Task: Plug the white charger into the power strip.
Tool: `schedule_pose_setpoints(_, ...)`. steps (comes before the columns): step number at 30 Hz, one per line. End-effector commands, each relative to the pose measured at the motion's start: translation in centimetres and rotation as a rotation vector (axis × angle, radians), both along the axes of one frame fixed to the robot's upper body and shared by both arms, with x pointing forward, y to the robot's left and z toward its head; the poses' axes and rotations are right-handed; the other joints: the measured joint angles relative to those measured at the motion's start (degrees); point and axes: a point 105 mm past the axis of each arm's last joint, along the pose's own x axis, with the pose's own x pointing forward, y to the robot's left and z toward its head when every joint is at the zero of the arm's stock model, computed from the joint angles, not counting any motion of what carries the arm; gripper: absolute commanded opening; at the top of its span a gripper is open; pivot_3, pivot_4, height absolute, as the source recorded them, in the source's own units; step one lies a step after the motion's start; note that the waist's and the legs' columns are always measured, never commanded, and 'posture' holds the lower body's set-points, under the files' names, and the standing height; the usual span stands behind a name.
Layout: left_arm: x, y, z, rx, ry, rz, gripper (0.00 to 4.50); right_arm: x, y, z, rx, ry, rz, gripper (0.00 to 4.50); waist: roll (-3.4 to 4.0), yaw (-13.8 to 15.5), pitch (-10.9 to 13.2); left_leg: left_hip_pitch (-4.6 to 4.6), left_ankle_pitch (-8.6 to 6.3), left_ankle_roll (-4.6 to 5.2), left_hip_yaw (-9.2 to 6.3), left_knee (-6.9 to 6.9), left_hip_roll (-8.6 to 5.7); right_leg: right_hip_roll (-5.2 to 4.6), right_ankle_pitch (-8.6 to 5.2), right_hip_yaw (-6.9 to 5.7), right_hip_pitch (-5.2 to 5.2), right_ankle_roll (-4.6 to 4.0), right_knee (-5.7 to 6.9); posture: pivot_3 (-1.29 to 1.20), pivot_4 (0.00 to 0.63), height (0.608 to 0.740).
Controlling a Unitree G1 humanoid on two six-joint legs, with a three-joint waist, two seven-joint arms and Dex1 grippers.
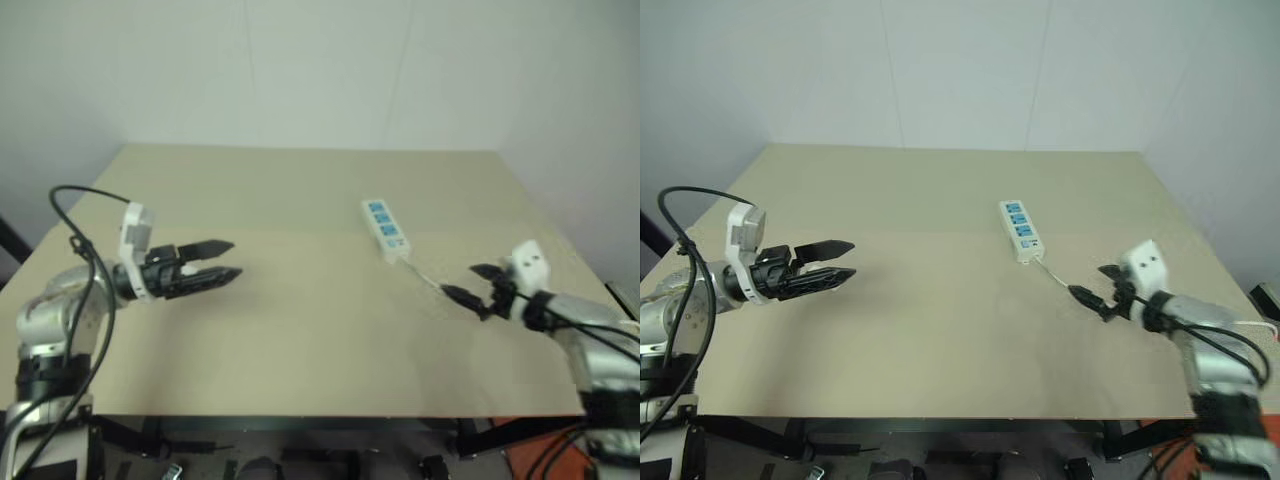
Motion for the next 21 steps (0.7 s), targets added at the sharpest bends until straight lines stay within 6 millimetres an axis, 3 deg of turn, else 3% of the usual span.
schedule_pose_setpoints(1,-0.4,0.0,1.2,0.008,-0.059,0.005,4.48,2.6,0.6,0.4,-0.039,-0.023,0.014,4.5,0.02,-0.1,0.0,-0.01,0.0,0.0,0.02,0.0,-0.01,-0.01,0.01,0.01,-0.01,-0.01,0.0,0.0,0.15,0.74)
schedule_pose_setpoints(7,-0.7,-0.1,1.2,0.007,-0.066,0.02,4.48,4.9,1.8,-0.5,0.013,0.049,0.022,4.5,0.03,0.2,0.0,-0.09,0.0,0.0,0.02,-0.08,0.0,-0.03,0.02,-0.06,-0.03,-0.03,-0.09,0.0,0.15,0.74)
schedule_pose_setpoints(10,-0.9,-0.1,1.1,0.003,-0.061,0.026,4.5,5.0,2.4,-1.4,0.025,0.102,0.042,3.92,0.04,0.2,0.0,-0.14,-0.01,0.01,0.02,-0.08,-0.01,-0.06,0.02,-0.07,-0.03,-0.03,-0.12,0.0,0.15,0.74)
schedule_pose_setpoints(15,-1.2,-0.4,0.5,0.001,-0.051,0.031,4.5,5.1,2.8,-2.8,0.033,0.156,0.039,2.19,0.04,0.0,0.0,-0.1,-0.01,0.02,0.03,-0.07,0.01,-0.07,0.03,-0.07,-0.02,-0.04,-0.09,0.0,0.15,0.74)
schedule_pose_setpoints(21,-1.1,-0.5,0.5,-0.016,-0.048,0.036,4.5,5.5,3.2,-2.1,0.037,0.124,0.04,0.09,0.05,-0.1,0.0,0.06,0.03,-0.05,0.02,-0.07,0.03,-0.04,0.03,-0.05,0.04,-0.05,0.04,0.0,0.15,0.74)
